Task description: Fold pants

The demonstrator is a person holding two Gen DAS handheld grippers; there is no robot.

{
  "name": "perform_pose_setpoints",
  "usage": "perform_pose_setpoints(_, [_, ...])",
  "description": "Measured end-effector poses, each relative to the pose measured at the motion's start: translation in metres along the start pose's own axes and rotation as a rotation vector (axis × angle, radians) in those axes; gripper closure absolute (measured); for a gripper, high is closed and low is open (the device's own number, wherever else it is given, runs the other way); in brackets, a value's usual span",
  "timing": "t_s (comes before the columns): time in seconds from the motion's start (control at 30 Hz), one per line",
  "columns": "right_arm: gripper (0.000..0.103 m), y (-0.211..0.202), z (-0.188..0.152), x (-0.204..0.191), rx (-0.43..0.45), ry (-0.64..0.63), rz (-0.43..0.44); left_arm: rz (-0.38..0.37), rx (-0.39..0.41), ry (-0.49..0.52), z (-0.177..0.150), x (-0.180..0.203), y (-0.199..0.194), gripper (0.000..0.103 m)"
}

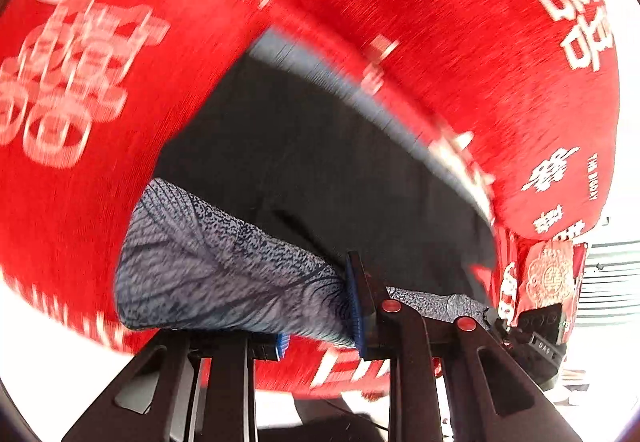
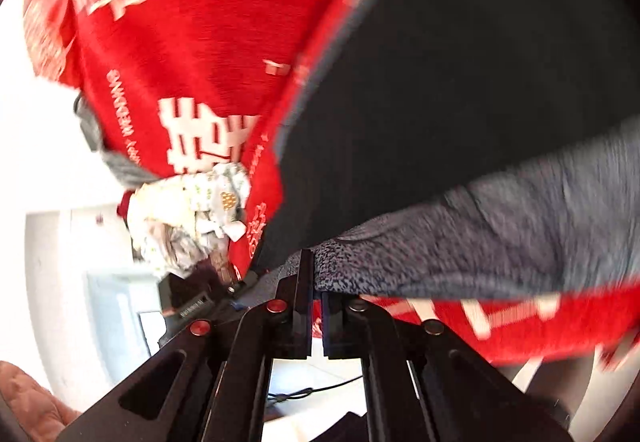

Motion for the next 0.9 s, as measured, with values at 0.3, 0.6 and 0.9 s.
perform_pose_setpoints(0.3, [0.099, 0.099, 0.141, -0.020, -0.135, -0.152, -0.113, 0.171, 0.217, 0.088, 0.107, 0.044, 0.084, 0.033])
perform_pose_setpoints(0.6, [0.075, 0.193, 0.201, 0.037, -0.198, -0.141, -0.215, 0.453, 0.141, 0.025, 0.126, 0.004, 0.170, 0.027])
perform_pose_setpoints(0.9, [0.027, 0.091, 0.195, 0.005, -0.140, -0.208, -0.178, 0.235, -0.021, 0.371, 0.070, 0.120, 0.142, 0.027])
Point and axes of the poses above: each gripper's, at about its wrist camera, not at the fingertips, and y roughly the way its jaws point, x to its right, z to its top, the point moved 1 cm from there along y, roughly the way its jaws point, and after that the axes turned 11 degrees about x, right-handed, at the moved point
